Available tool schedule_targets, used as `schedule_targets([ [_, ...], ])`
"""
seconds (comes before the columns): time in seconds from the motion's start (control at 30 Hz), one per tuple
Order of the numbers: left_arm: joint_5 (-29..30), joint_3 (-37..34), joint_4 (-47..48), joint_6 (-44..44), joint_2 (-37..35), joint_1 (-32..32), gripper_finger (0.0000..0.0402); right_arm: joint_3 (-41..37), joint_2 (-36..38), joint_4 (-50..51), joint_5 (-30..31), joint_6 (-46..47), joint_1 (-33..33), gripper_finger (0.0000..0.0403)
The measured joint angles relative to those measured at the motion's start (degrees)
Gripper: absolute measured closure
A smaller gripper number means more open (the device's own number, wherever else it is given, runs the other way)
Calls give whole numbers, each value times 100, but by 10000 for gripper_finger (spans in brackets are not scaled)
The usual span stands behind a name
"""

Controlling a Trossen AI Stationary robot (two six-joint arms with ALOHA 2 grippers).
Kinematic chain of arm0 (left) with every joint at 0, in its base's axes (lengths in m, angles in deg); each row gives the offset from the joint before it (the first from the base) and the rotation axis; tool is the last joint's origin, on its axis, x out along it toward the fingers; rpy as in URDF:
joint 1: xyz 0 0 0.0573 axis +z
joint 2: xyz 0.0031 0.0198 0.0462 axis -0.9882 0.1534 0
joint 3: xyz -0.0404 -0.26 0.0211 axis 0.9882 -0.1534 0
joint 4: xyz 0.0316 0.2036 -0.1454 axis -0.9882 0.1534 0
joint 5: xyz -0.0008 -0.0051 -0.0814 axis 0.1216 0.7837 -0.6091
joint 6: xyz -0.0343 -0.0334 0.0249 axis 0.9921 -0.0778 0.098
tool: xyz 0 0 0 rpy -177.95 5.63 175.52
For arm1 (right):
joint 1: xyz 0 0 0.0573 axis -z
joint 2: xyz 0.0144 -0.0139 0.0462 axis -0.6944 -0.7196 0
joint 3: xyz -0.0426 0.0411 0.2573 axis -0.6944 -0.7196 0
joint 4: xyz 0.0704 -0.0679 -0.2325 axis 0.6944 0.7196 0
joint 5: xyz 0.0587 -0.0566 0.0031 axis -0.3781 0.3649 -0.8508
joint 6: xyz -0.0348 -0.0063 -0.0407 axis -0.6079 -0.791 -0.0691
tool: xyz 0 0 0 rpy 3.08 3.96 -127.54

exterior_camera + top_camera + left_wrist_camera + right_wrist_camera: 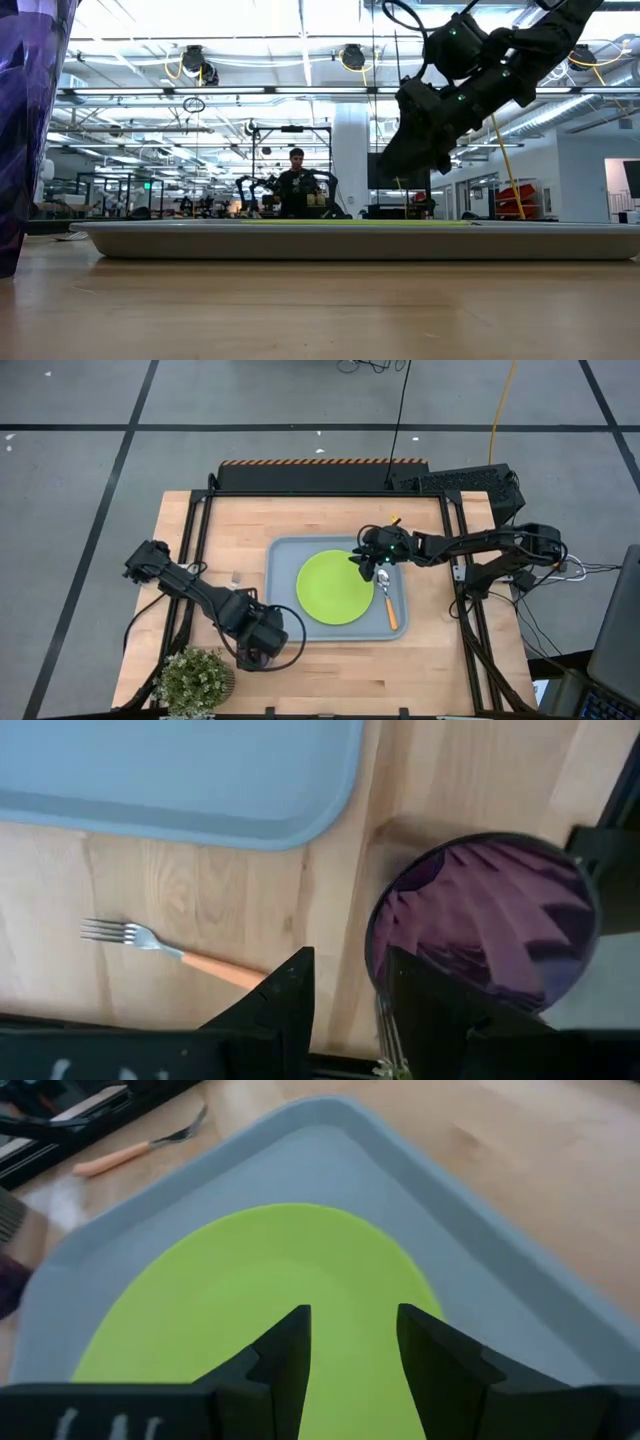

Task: Pick and place plate/cup/fork/spoon on tray
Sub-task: Put the purple cup on the gray serving tray to the top left of the green plate

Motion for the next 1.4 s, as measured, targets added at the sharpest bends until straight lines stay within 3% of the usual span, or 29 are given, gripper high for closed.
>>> schedule_targets([
  [1.4,49,-27,-485,-5,0,-253,273,0,-2,0,178,-100,-220,259],
])
